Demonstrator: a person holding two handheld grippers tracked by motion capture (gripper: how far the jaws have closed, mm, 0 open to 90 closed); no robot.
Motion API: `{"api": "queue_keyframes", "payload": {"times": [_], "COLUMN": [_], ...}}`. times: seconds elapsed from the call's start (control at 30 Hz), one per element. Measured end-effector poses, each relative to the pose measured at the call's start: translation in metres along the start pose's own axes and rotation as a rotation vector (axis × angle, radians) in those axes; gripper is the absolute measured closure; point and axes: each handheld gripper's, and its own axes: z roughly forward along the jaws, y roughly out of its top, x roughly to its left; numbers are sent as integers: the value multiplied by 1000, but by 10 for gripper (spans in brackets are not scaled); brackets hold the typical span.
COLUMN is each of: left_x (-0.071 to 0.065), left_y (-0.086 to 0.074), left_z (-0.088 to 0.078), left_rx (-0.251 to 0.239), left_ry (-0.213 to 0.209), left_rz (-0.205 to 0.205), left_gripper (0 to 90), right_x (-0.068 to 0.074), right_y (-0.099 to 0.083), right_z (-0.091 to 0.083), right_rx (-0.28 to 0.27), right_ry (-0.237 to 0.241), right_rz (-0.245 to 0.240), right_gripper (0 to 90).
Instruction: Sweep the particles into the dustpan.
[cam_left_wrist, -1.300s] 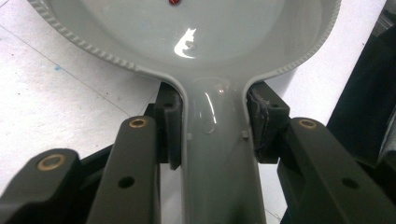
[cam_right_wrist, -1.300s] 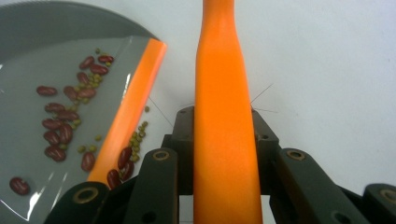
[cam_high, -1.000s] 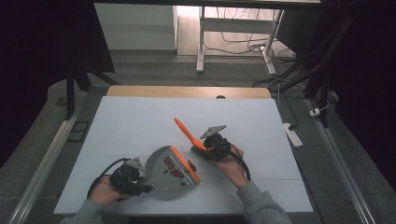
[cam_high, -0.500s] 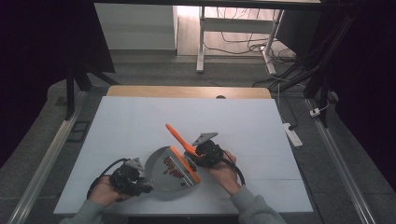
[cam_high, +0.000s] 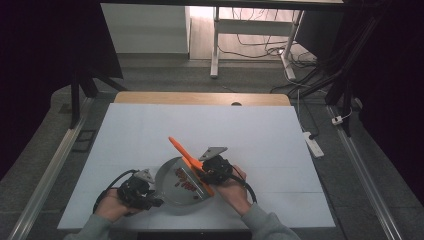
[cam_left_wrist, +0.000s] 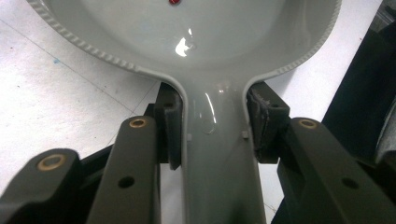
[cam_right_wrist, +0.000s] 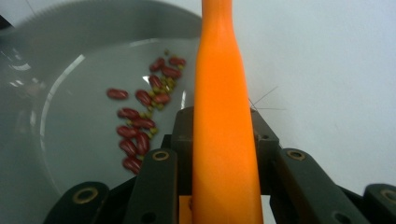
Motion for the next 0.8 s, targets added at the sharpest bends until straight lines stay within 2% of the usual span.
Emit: {"api": "queue_keyframes", "payload": {"times": [0.07, 0.1, 0.2, 0.27, 0.3, 0.37, 0.4, 0.5, 0.63, 0.73, 0.8], "left_x": [0, 0, 0, 1, 1, 1, 1, 1, 1, 0, -1], "left_y": [0, 0, 0, 0, -1, -1, -1, -1, 0, -1, -1], "left_z": [0, 0, 0, 0, 0, 0, 0, 0, 0, 0, -2], "left_rx": [-2, -3, -3, -2, -2, -1, -3, -2, -2, -3, -1], "left_ry": [-1, 1, -1, -2, -2, -3, -2, -2, -1, 0, 1], "left_rz": [-1, 0, -1, 0, 1, 4, 2, 3, 2, 1, 3], "left_gripper": [618, 618, 618, 618, 618, 618, 618, 618, 618, 618, 618], "right_x": [2, 5, 16, 17, 15, 1, 1, -18, -37, -42, -43], "right_y": [2, 3, 6, 9, 10, 12, 12, 8, 1, -4, -10], "right_z": [-1, 0, 1, -2, -6, -17, -17, -26, -28, -22, -18], "right_rx": [-22, -22, -26, -42, -55, -88, -88, -101, -84, -43, -12], "right_ry": [63, 80, 109, 112, 103, 51, 51, 0, -37, -59, -58], "right_rz": [28, 23, -18, -26, -24, -7, -7, 29, 66, 67, 63], "right_gripper": [709, 708, 709, 709, 709, 709, 709, 708, 709, 708, 709]}}
